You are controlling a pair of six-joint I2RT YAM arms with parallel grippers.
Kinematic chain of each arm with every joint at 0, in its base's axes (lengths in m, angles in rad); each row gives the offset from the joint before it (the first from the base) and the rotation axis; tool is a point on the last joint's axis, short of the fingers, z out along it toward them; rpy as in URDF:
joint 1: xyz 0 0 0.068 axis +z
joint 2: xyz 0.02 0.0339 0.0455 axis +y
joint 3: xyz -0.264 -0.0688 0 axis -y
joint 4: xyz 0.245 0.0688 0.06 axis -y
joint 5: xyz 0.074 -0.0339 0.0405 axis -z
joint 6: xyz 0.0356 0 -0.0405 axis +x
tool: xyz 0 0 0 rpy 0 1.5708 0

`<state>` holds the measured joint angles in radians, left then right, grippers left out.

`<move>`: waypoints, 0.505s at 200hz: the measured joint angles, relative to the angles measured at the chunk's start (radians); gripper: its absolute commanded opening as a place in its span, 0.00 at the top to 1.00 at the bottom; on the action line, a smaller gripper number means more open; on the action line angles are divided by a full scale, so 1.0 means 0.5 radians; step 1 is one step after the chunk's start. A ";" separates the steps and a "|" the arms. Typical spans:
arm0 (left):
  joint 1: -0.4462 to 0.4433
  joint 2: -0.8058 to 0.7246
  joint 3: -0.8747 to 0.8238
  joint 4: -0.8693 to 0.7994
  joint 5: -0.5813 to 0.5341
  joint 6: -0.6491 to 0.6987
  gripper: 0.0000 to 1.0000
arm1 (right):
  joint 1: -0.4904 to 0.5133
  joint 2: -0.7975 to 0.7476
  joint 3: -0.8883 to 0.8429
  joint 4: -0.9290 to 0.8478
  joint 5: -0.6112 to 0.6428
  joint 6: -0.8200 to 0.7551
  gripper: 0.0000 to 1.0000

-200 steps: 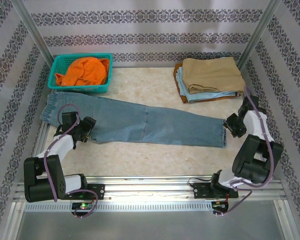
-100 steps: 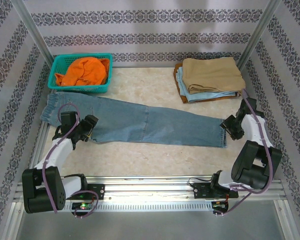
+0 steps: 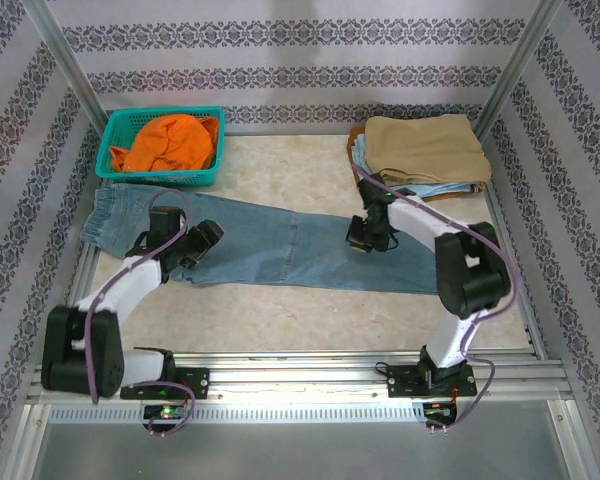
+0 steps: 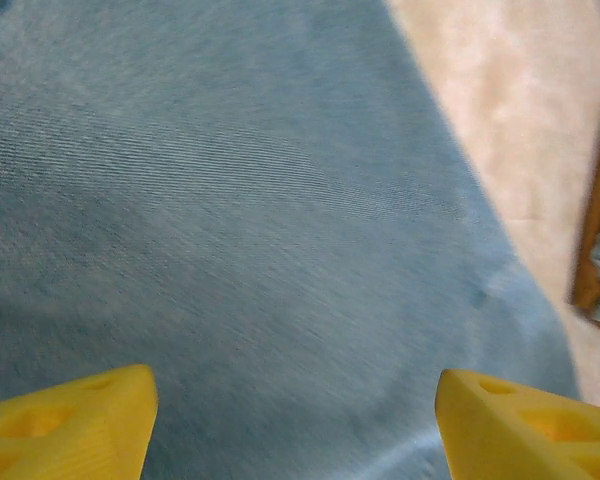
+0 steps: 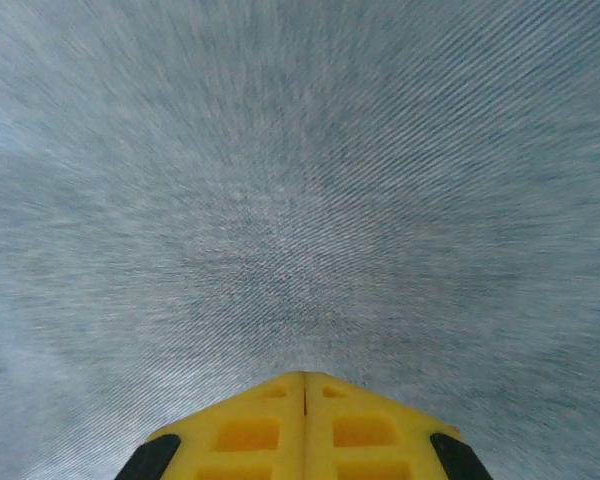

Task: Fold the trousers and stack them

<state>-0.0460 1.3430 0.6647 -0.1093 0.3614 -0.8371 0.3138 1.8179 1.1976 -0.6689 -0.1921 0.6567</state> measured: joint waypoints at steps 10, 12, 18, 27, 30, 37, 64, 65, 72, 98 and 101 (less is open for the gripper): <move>0.000 0.152 -0.002 0.054 -0.008 -0.001 0.29 | 0.004 0.050 -0.005 -0.020 -0.001 -0.002 1.00; 0.000 0.181 -0.003 0.063 -0.010 0.000 0.29 | 0.002 0.055 -0.007 -0.022 -0.001 -0.002 0.99; 0.000 0.256 -0.007 0.092 -0.013 -0.001 0.29 | -0.010 0.063 -0.017 -0.026 -0.001 -0.002 0.98; 0.001 0.333 -0.020 0.144 -0.020 -0.005 0.29 | -0.036 0.063 -0.039 -0.030 -0.001 -0.005 0.97; 0.005 0.334 -0.019 0.170 -0.014 -0.008 0.29 | -0.049 0.061 -0.048 -0.031 -0.001 -0.010 0.97; 0.005 0.334 -0.024 0.216 -0.025 -0.011 0.29 | -0.080 0.059 -0.071 -0.030 -0.002 -0.012 0.96; 0.018 0.294 -0.130 0.378 -0.043 -0.043 0.29 | -0.200 0.014 -0.157 0.008 -0.095 -0.054 0.95; 0.018 0.291 -0.137 0.387 -0.043 -0.047 0.29 | -0.206 0.011 -0.163 0.010 -0.102 -0.056 0.95; 0.018 0.270 -0.163 0.414 -0.046 -0.053 0.29 | -0.233 -0.002 -0.182 0.017 -0.122 -0.070 0.95; 0.019 0.144 -0.254 0.384 -0.062 -0.076 0.30 | -0.350 -0.052 -0.242 0.007 -0.174 -0.133 0.89; 0.019 0.119 -0.272 0.369 -0.069 -0.078 0.30 | -0.364 -0.058 -0.248 0.002 -0.174 -0.142 0.89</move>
<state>-0.0364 1.4025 0.5285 0.0753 0.3271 -0.8761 0.1318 1.7889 1.0737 -0.6682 -0.2790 0.5858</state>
